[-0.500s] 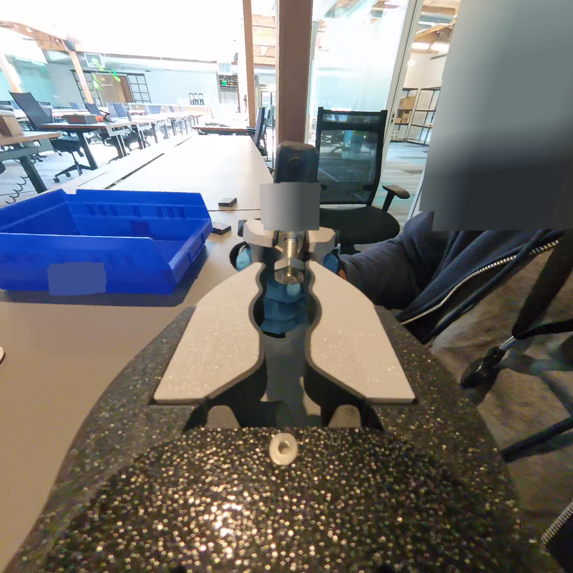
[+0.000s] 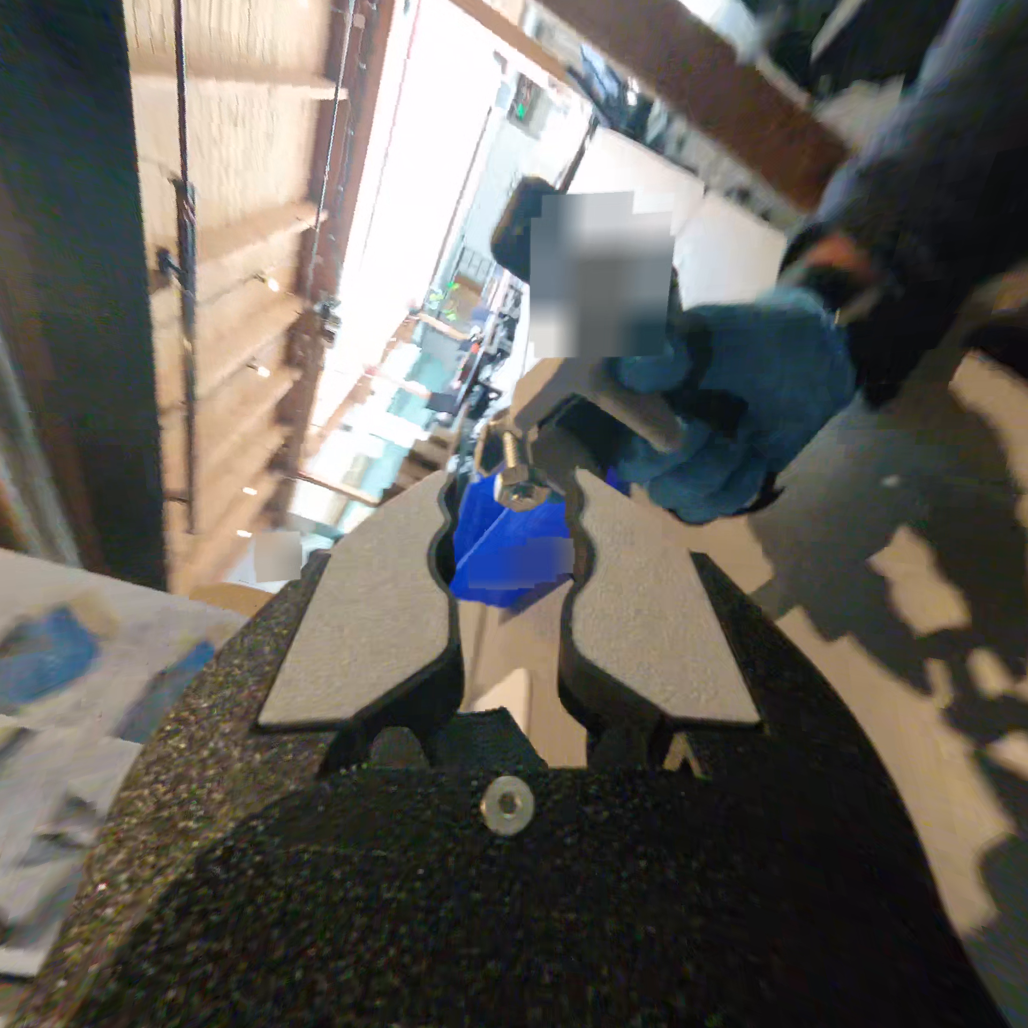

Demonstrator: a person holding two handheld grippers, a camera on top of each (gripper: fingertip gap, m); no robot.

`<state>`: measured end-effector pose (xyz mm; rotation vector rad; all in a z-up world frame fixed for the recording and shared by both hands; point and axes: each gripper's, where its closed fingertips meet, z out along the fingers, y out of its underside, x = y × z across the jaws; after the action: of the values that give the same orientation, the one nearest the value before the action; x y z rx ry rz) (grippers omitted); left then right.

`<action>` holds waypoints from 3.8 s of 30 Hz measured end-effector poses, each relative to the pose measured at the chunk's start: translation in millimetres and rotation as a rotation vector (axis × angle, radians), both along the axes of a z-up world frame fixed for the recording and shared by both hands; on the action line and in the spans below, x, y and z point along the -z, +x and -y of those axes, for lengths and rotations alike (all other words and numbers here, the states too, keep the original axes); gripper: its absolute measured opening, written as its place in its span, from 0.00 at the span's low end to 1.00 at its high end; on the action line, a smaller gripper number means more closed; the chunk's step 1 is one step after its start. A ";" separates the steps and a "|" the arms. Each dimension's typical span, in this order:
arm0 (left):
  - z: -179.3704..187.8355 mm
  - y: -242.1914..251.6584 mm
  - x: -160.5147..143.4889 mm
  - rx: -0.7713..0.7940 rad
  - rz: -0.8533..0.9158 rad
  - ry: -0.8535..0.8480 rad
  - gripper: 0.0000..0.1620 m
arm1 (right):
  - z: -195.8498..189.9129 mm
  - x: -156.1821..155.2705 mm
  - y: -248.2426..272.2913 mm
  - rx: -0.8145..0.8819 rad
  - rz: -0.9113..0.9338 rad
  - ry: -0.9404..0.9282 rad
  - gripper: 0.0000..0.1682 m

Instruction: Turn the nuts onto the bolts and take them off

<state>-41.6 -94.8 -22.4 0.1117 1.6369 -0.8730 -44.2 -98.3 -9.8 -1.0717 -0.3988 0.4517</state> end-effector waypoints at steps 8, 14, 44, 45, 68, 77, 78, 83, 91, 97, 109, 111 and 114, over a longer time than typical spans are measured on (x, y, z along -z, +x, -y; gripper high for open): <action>-6.8 -0.6 -6.2 0.138 -0.328 -0.389 0.11 | 3.7 -5.1 2.7 -0.011 -0.045 0.016 0.11; 0.8 -3.6 2.7 0.156 -0.357 -0.352 0.11 | 2.1 -6.7 2.6 -0.019 -0.055 0.019 0.11; -1.2 1.5 18.4 0.010 -0.348 -0.130 0.11 | -8.6 12.2 -6.3 0.033 0.123 -0.093 0.11; -1.2 1.6 20.2 0.006 -0.347 -0.118 0.11 | -9.5 14.2 -7.0 0.045 0.147 -0.104 0.11; 1.4 1.4 40.3 0.001 -0.399 -0.036 0.11 | 0.6 37.6 -0.4 0.070 0.260 -0.197 0.11; 1.1 1.2 40.1 0.004 -0.396 -0.034 0.11 | -0.5 38.3 0.2 0.070 0.262 -0.196 0.11; 0.9 1.1 39.8 0.005 -0.395 -0.035 0.11 | -0.2 38.2 0.4 0.069 0.261 -0.195 0.11; 0.8 0.5 39.1 0.011 -0.396 -0.036 0.11 | 0.1 37.5 -1.4 0.058 0.258 -0.191 0.11; 0.4 0.4 40.3 0.013 -0.407 -0.035 0.11 | -0.7 38.6 -0.7 0.057 0.263 -0.196 0.11; -0.1 3.1 39.7 0.009 -0.391 -0.049 0.11 | -2.2 37.6 2.3 0.090 0.273 -0.183 0.10; 4.7 -1.6 15.2 0.128 -0.556 -0.386 0.21 | 7.1 21.0 5.7 0.121 0.209 -0.090 0.10; 5.5 -3.8 12.5 0.169 -0.625 -0.465 0.21 | 7.3 20.4 4.8 0.122 0.211 -0.082 0.10; 3.9 -4.0 7.6 0.210 -0.698 -0.572 0.21 | 7.7 20.3 3.8 0.115 0.214 -0.073 0.10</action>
<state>-45.6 -98.7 -30.0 -0.4770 1.9487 -1.6365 -40.3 -106.0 -30.1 -1.2119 -0.5091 0.2512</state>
